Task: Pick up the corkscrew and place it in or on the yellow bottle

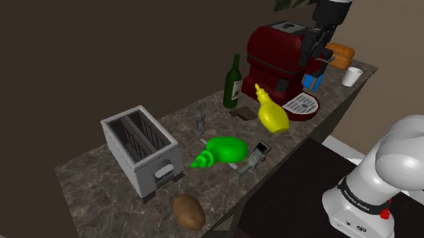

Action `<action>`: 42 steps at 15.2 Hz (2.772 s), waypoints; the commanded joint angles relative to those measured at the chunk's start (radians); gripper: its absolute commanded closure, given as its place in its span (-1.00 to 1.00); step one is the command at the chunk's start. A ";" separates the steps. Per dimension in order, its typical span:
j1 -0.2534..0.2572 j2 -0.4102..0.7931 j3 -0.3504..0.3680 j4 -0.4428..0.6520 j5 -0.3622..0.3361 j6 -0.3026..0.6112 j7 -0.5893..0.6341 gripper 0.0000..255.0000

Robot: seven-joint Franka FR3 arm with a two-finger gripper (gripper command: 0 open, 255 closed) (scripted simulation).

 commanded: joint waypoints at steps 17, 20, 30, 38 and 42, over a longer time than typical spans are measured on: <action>0.011 0.560 0.117 0.160 0.032 0.342 0.205 -1.00; 0.015 0.678 0.131 0.227 0.022 0.380 0.243 -1.00; 0.047 1.081 0.143 0.541 -0.024 0.429 0.359 -1.00; 0.077 1.338 0.131 0.786 -0.045 0.421 0.408 -1.00; 0.078 1.356 0.130 0.758 -0.047 0.466 0.409 -1.00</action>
